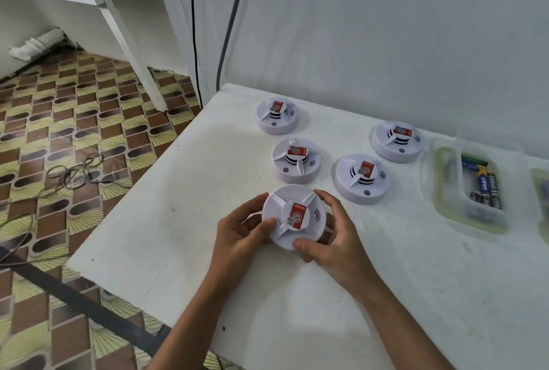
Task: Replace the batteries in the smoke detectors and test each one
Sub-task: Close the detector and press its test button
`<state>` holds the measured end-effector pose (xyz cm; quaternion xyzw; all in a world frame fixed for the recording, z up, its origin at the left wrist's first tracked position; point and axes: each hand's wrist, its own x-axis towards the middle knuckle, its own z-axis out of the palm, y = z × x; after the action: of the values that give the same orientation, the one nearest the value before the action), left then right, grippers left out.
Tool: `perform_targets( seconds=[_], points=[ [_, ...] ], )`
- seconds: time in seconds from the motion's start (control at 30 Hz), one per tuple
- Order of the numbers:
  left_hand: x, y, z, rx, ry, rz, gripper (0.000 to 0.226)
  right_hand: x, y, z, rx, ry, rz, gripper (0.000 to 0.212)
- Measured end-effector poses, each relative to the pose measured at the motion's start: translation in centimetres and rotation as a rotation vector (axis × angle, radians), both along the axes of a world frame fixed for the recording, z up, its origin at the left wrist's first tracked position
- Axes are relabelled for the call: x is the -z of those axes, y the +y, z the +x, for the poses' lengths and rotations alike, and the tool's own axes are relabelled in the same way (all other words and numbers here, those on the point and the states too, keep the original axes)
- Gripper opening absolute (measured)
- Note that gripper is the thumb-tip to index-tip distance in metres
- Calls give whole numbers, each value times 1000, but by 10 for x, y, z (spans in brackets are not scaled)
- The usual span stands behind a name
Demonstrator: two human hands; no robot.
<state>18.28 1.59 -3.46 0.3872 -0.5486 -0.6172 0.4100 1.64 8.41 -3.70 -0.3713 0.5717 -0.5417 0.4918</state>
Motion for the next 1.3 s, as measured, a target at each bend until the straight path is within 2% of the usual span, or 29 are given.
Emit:
perform_targets(
  seconds=[1.3],
  points=[
    [4, 0, 0, 16, -39, -61, 41, 7, 1, -6, -34, 49, 30, 83]
  ],
)
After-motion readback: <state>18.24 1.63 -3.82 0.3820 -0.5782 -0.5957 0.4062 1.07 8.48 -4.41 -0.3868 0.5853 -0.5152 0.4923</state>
